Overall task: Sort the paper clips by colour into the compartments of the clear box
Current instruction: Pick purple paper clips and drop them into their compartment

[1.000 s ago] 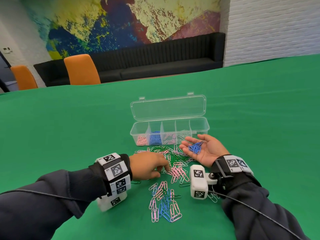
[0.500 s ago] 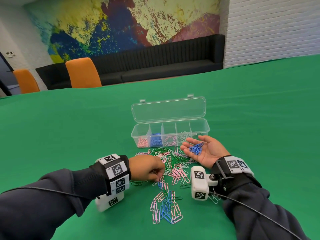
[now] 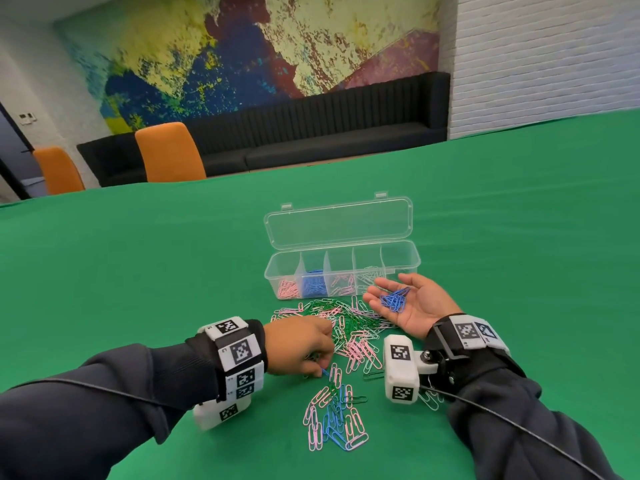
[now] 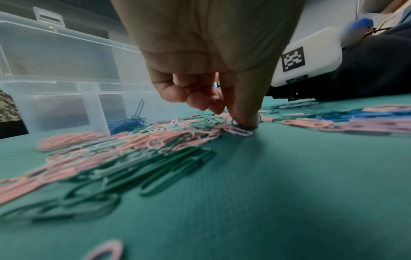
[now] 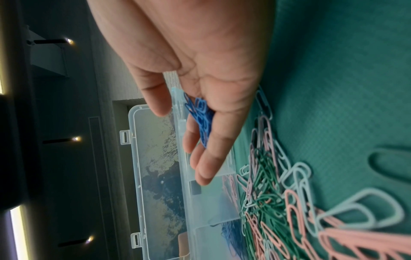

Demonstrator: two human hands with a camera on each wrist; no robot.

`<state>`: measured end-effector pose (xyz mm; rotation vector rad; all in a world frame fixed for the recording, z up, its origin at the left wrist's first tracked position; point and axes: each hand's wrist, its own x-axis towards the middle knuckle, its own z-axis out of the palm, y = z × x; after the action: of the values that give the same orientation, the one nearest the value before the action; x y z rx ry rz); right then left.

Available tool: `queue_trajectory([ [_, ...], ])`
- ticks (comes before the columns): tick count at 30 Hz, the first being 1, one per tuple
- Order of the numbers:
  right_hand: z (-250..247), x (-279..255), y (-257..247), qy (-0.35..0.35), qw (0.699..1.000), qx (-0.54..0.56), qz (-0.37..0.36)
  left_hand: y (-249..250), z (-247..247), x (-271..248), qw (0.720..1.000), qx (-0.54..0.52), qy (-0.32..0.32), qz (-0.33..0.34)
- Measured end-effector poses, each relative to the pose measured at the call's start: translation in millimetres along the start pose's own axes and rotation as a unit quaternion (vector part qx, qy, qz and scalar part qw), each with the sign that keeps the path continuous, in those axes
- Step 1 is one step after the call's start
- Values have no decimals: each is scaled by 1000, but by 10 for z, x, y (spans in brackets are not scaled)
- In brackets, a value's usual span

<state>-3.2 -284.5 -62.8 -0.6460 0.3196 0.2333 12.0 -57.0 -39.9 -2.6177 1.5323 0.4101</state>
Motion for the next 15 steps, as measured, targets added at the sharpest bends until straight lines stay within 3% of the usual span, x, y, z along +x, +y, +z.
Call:
queue_trajectory([
  [4,1,-3,1,3,1000,-2,0,18,-91,59,1000,6,12,-8],
  [7,13,-5,4,6,1000,-5,2,65,-263,162,993,-38,102,-35],
  [11,26,-2,15,14,1000,-16,9,186,-463,369,941,-194,264,-81],
  [15,21,4,7,20,1000,-10,18,196,-523,440,883,-328,319,-107],
])
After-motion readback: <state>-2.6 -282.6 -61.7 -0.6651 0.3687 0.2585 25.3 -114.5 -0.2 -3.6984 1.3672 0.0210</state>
